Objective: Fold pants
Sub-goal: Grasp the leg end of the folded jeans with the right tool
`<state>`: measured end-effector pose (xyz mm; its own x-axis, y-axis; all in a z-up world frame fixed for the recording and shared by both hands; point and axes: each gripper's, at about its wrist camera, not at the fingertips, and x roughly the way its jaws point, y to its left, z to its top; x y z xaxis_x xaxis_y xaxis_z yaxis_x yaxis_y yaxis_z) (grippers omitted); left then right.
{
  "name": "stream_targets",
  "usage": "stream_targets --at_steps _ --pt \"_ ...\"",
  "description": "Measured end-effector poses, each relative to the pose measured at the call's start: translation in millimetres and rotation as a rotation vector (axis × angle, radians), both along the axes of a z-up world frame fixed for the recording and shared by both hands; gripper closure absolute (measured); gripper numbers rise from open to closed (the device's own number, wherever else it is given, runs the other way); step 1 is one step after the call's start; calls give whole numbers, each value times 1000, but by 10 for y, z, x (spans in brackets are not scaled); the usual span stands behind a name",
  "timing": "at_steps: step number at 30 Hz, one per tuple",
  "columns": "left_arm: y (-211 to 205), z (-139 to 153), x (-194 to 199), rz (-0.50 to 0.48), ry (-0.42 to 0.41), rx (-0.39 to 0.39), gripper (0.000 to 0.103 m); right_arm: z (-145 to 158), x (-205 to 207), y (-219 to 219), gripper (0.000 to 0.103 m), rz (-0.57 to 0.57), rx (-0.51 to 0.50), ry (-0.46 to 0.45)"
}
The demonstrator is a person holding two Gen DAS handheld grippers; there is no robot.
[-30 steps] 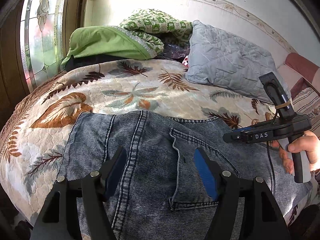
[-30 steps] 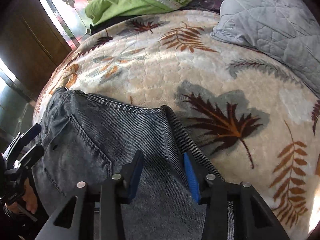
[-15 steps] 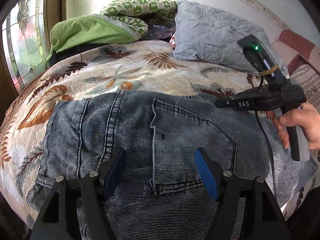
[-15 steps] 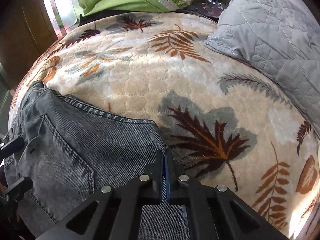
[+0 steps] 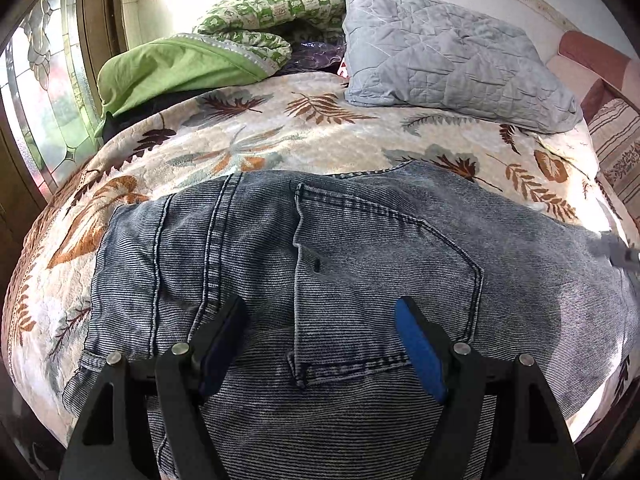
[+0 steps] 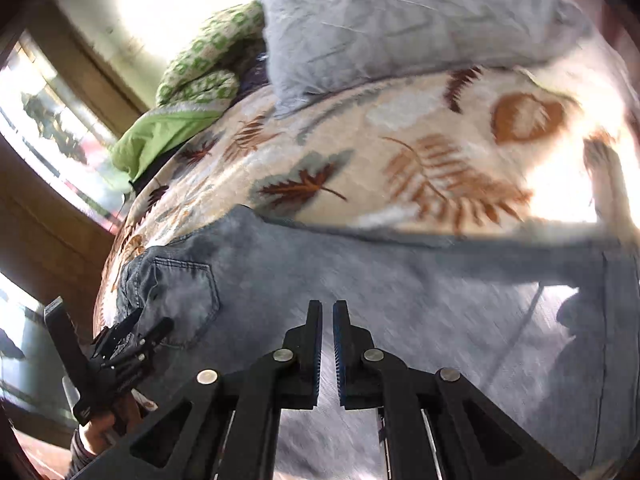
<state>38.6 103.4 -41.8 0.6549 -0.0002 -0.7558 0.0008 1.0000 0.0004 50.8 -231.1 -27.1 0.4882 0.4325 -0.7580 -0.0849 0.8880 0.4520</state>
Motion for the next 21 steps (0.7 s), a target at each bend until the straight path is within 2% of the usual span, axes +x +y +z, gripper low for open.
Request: stream_targets --at_steps 3,5,7,8,10,11,12,13,14,15,17,18,20,21 --pt "16 60 -35 13 -28 -38 26 -270 -239 -666 95 -169 106 73" --pt "-18 70 -36 11 -31 -39 26 -555 -177 -1047 95 -257 158 170" --pt "-74 66 -42 6 -25 -9 26 -690 -150 -1366 96 -317 318 173" --pt "-95 80 -61 1 -33 2 26 -651 -162 -1438 95 -341 333 173" --pt "-146 144 -107 -10 -50 9 26 -441 -260 -1482 90 -321 337 71" --pt "-189 182 -127 -20 -63 11 26 -383 -297 -1492 85 -309 310 26" --pt "-260 213 -139 -39 -68 14 26 -405 -291 -1514 67 -313 257 31" --pt "-343 237 -151 -60 -64 18 26 -493 -250 -1561 57 -320 208 89" --pt "-431 262 -172 -84 -60 17 26 -561 -251 -1661 62 -340 238 123" --pt "-517 287 -194 -110 -59 8 26 -534 -336 -1783 62 -366 312 95" --pt "-697 320 -232 -158 -50 -21 26 -342 -584 -1933 61 -396 362 -23" --pt "-795 324 -236 -177 -44 -33 26 -255 -748 -2020 50 -421 372 -62" --pt "-1016 309 -231 -212 -23 -60 26 -196 -1065 -2135 32 -495 374 -77" --pt "-1135 296 -219 -231 -10 -74 26 -221 -1188 -2178 32 -516 384 -66"
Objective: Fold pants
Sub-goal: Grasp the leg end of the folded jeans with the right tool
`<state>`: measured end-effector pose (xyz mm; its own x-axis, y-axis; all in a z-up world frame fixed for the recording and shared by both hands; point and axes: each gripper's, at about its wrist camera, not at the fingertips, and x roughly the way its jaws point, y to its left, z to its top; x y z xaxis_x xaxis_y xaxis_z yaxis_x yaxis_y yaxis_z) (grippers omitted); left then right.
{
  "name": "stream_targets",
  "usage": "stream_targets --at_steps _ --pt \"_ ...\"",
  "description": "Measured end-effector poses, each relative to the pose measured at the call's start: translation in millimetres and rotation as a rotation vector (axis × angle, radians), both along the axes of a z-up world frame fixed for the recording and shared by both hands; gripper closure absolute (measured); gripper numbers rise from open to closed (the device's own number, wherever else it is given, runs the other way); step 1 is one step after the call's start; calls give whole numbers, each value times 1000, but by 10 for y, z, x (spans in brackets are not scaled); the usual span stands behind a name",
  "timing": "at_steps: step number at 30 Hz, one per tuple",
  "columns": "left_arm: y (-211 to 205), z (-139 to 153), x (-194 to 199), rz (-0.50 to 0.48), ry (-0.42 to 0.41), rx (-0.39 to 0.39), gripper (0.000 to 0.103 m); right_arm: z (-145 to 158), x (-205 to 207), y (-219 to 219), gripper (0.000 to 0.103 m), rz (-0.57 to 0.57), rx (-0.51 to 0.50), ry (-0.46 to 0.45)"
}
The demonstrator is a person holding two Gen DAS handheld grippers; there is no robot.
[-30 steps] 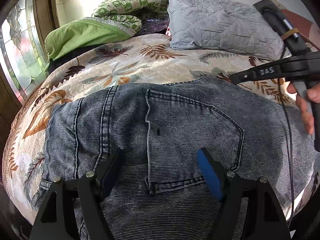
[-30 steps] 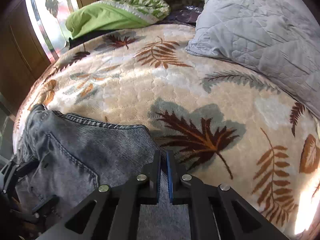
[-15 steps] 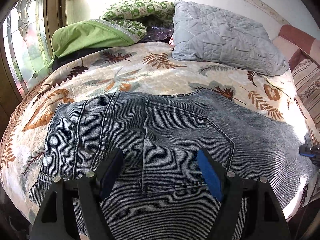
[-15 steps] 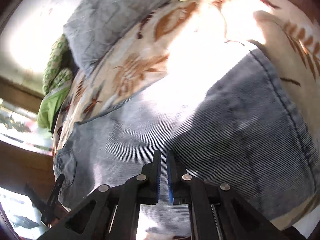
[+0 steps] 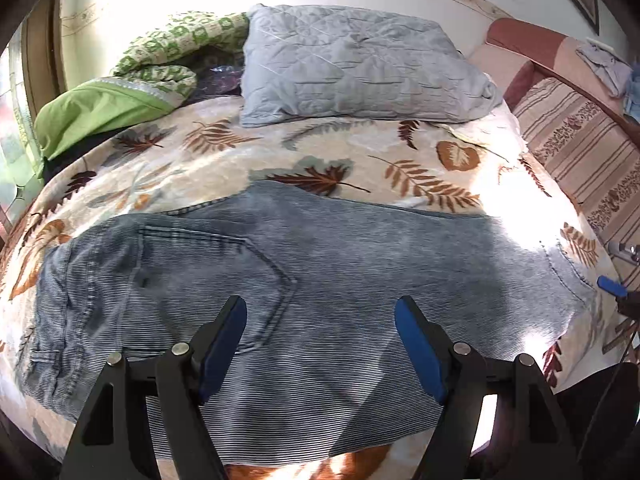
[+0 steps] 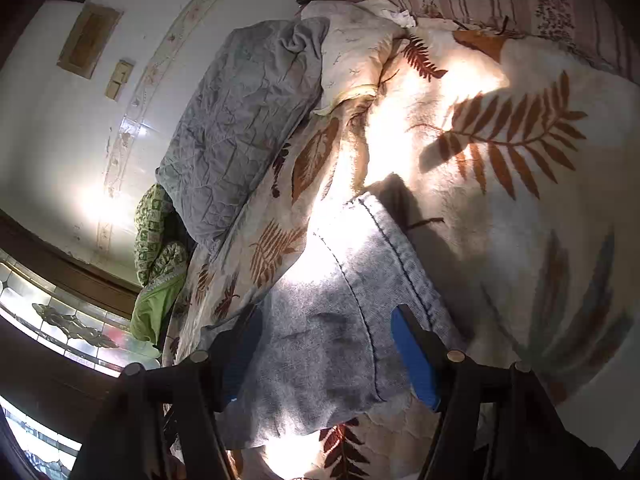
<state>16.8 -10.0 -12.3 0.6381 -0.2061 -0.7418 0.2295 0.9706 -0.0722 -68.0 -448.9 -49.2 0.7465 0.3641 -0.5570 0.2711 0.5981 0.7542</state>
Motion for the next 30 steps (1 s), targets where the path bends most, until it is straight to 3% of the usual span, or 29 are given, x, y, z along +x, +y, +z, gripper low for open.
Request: stream_targets --at_steps 5,8,15,18,21,22,25,27,30 --pt "-571 -101 52 -79 66 -26 26 -473 -303 -186 32 -63 206 98" --pt "-813 -156 51 -105 90 -21 26 -597 -211 -206 32 -58 247 88" --pt "-964 -297 151 -33 166 -25 26 -693 -55 -202 32 -79 243 96" --pt "-1059 -361 157 -28 183 26 26 -694 -30 -201 33 -85 238 92" --pt "-1117 -296 98 -41 161 37 26 -693 -11 -212 54 -90 191 118" --pt "-1142 -254 66 -52 138 40 26 -694 -9 -212 55 -92 185 123" --pt "-1253 -262 51 -64 91 155 26 -670 15 -191 54 -83 153 129" --pt "-1308 -443 120 -59 133 244 26 -667 22 -186 52 -84 146 134" --pt "-1268 -452 122 -55 138 227 24 -678 33 -200 51 -94 164 144"
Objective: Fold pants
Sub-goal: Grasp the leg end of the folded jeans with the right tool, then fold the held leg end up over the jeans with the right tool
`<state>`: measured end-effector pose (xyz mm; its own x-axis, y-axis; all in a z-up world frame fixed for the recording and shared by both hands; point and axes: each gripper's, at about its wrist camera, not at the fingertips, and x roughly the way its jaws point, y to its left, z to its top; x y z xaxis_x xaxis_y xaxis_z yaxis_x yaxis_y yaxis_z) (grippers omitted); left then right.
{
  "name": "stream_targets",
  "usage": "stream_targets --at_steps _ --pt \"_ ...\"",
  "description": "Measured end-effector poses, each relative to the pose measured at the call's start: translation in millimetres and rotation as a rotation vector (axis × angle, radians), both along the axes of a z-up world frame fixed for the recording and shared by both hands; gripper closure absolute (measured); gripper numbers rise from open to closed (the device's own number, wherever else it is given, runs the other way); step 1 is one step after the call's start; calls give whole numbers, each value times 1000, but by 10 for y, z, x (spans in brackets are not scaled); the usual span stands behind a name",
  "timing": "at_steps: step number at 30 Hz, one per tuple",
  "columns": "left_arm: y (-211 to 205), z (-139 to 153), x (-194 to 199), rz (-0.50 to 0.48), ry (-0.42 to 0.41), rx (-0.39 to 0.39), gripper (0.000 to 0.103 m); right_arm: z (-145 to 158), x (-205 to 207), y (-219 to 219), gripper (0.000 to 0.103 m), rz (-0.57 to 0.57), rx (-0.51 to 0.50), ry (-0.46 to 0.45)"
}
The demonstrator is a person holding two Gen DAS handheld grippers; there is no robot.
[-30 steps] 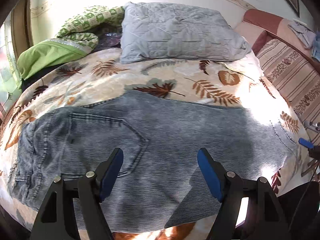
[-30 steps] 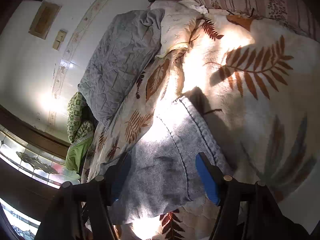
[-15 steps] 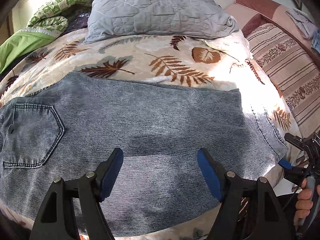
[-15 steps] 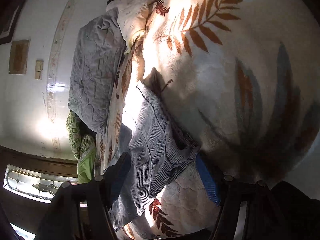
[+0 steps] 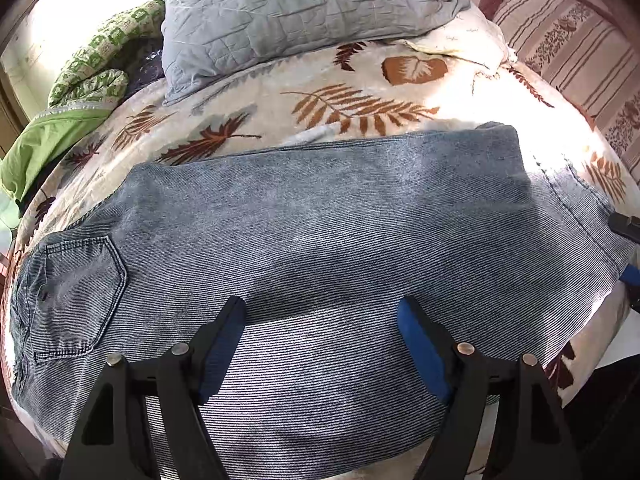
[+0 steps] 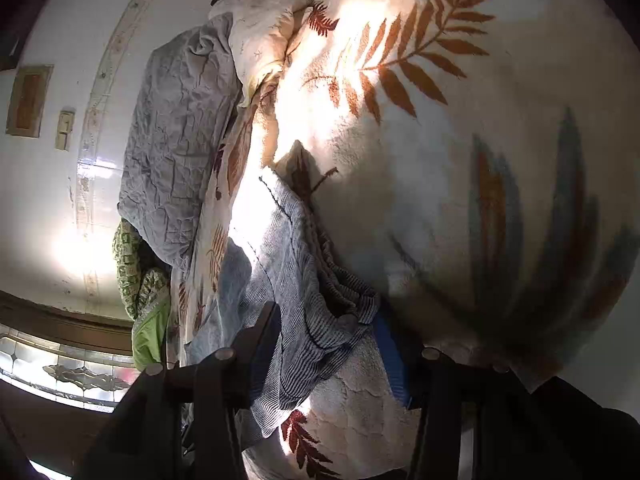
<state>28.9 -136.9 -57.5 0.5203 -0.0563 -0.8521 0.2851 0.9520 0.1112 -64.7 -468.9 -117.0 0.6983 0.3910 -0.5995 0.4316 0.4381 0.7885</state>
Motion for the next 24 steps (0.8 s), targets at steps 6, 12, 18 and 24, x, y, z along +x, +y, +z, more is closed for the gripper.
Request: stream_targets --at_steps 6,12,18,24 --pt "20 97 -76 -21 -42 -28 24 27 59 -9 73 24 -51 43" --pt "58 -91 -62 -6 -21 -32 20 200 100 91 76 50 -181 52" --pt "77 -109 -59 -14 -24 -43 20 485 133 234 78 80 -308 21" --pt "98 -113 -46 -15 -21 -58 19 736 158 366 79 103 -370 -25"
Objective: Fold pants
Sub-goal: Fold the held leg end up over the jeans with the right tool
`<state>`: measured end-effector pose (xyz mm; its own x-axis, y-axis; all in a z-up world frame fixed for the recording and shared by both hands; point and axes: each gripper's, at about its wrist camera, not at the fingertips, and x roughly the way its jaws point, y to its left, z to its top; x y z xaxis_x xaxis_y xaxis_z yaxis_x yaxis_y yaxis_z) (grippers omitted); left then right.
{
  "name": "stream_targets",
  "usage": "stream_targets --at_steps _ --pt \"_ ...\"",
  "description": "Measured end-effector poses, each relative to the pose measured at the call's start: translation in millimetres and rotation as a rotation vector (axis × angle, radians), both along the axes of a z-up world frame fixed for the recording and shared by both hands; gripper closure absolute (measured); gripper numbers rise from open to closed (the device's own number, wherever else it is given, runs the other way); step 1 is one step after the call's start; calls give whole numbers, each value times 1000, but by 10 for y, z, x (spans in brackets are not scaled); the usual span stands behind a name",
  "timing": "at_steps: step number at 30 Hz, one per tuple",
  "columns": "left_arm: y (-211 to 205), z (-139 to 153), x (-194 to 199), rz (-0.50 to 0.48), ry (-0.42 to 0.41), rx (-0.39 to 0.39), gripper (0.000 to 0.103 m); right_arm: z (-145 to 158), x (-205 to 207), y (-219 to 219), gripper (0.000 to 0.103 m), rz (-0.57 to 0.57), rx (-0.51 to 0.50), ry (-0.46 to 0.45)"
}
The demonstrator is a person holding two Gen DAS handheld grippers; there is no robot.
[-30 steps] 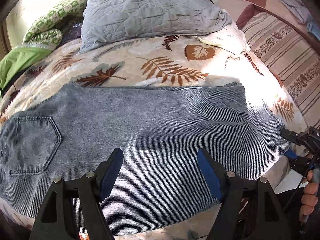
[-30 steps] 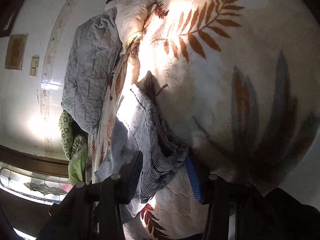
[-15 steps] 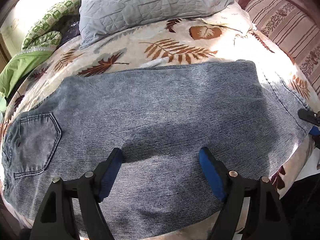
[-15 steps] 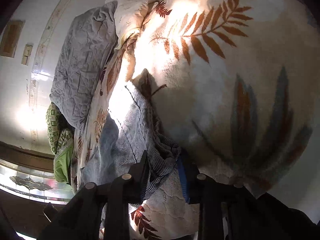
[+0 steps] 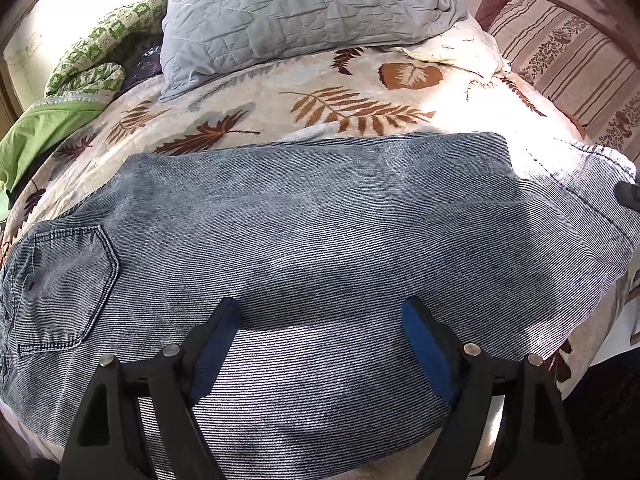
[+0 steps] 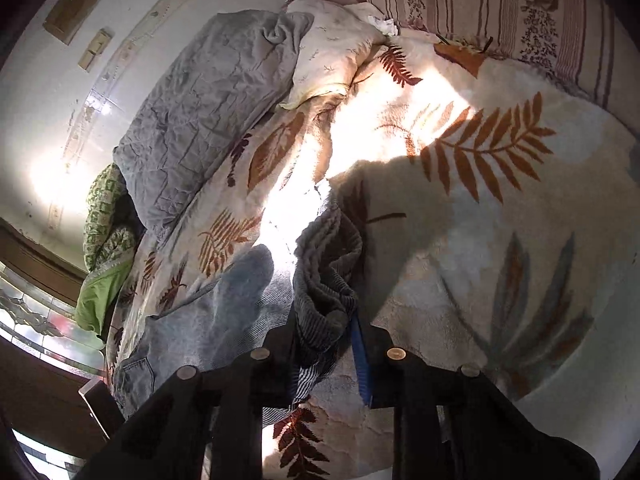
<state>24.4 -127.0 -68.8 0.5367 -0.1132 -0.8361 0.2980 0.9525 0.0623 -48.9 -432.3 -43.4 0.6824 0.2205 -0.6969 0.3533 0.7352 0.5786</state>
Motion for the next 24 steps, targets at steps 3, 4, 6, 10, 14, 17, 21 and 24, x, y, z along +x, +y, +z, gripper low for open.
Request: stream_targets --at_steps 3,4,6,10,14,17,21,24 --pt "16 2 8 -4 5 -11 19 176 22 127 80 37 -27 -39" --pt "32 7 13 -4 8 -22 19 247 30 188 80 52 -38 -57" --pt "66 26 24 -10 21 -43 19 411 35 349 80 92 -56 -101" --pt "407 219 54 67 29 -160 20 696 70 795 80 204 -91 -184" --pt "1033 538 18 213 -66 -222 20 856 115 1386 80 351 -122 -249" --pt "1506 666 -35 318 -98 -256 20 792 165 1846 80 455 -139 -262" --pt "1928 699 -105 404 -112 -259 20 458 247 2420 80 593 -158 -206" --pt "2061 669 -107 426 -96 -256 20 91 291 2718 77 660 -182 -149"
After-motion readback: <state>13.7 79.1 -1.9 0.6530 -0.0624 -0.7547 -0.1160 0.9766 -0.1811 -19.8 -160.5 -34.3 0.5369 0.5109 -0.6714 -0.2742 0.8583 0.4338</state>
